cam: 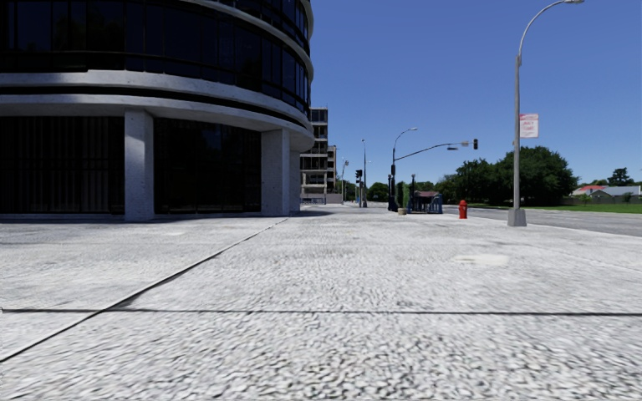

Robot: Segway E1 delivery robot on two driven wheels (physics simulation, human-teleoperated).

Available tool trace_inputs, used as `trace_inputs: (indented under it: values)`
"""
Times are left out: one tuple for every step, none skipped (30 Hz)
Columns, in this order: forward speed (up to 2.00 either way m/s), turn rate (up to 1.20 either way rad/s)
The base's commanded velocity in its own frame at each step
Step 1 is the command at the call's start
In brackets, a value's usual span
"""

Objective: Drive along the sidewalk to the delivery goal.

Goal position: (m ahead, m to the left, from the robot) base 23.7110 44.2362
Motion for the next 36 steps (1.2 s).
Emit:
trace_inputs:
  values:
    - [1.05, 0.00]
    - [1.05, 0.00]
    - [1.05, 0.00]
    - [1.04, 0.00]
    - [1.04, 0.00]
    - [1.04, 0.00]
    - [1.04, 0.00]
    - [1.04, 0.00]
    - [1.04, 0.00]
    - [1.04, 0.00]
    - [1.04, 0.00]
    - [1.04, 0.00]
    - [1.04, 0.00]
    - [1.04, 0.00]
    - [1.04, 0.00]
    - [1.04, 0.00]
    - [1.04, 0.00]
    - [1.04, 0.00]
    - [1.04, 0.00]
    - [1.04, 0.00]
    - [1.04, 0.00]
    - [1.04, 0.00]
    - [1.04, 0.00]
    - [1.04, 0.00]
    - [1.04, 0.00]
    - [2.00, 0.00]
    - [2.00, 0.00]
    - [2.00, 0.00]
    - [2.00, 0.00]
    - [2.00, 0.00]
    - [2.00, 0.00]
    - [2.00, 0.00]
    - [2.00, 0.00]
    - [2.00, 0.00]
    - [2.00, 0.00]
    - [2.00, 0.00]
